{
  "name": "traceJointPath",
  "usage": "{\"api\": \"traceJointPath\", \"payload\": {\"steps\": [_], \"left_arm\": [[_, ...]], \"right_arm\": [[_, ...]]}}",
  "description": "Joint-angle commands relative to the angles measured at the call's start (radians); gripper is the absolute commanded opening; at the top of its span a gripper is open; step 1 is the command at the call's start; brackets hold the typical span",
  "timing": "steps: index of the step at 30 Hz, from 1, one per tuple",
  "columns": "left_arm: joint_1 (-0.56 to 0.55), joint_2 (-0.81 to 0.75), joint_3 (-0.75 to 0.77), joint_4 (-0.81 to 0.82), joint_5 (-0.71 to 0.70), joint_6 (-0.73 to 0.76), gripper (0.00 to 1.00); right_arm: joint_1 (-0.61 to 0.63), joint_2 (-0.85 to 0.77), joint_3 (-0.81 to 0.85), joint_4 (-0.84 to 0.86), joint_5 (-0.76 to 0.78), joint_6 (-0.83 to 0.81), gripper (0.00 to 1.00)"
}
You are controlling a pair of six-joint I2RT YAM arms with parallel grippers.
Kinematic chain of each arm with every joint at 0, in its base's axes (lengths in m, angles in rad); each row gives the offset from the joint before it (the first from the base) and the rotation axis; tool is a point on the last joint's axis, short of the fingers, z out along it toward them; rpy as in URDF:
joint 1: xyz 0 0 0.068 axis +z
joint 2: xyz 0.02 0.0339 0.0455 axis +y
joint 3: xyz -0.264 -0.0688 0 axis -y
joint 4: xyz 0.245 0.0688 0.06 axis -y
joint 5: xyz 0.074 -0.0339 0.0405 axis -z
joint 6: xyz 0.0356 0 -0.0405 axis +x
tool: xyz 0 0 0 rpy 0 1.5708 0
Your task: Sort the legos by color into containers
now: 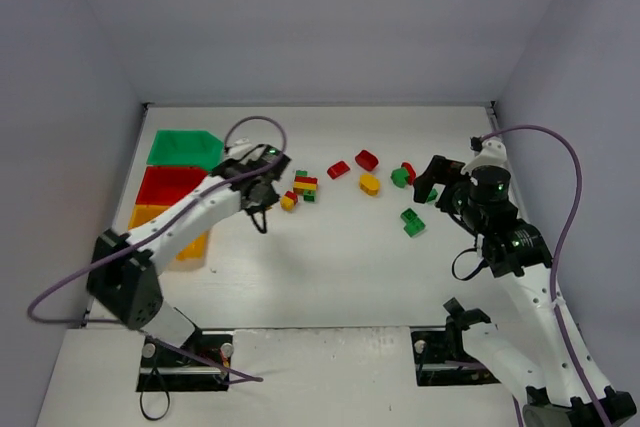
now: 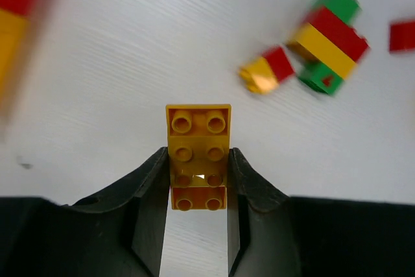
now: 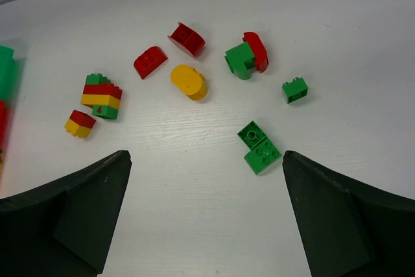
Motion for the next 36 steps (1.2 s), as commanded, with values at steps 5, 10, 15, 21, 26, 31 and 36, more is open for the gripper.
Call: {"api": "traceJointPath", "payload": {"steps": [5, 10, 15, 21, 26, 31, 36], "left_arm": [[0.348, -0.323, -0.215, -0.106, -0.046, 0.023, 0.0], [0.614, -0.399, -0.285, -0.086, 0.018, 0.107, 0.01], [0.776, -0.351, -0.301, -0.032, 0.072, 0.181, 0.18], [0.812, -0.302, -0.275, -0.009, 0.1, 0.193, 0.52], [0.81, -0.32, -0.259, -0.002, 0.143, 0.203, 0.66], [0.789, -0.366, -0.241, 0.027, 0.25, 0.264, 0.67], [0.624, -0.4, -0.187, 0.057, 0.276, 0.373, 0.67]], "right_arm": [[0.027, 0.042, 0.044, 0.04, -0.051, -0.02, 1.0], [0.034, 0.054, 0.044, 0.046, -0.055, -0.011, 1.0], [0.042, 0.06, 0.041, 0.049, -0.052, -0.012, 1.0], [0.044, 0.052, 0.035, 0.048, -0.048, -0.015, 1.0], [0.044, 0.054, 0.027, 0.049, -0.04, -0.018, 1.0], [0.044, 0.097, 0.03, 0.056, -0.069, -0.027, 0.9], [0.042, 0.213, 0.047, 0.092, -0.149, -0.043, 0.84]]}}
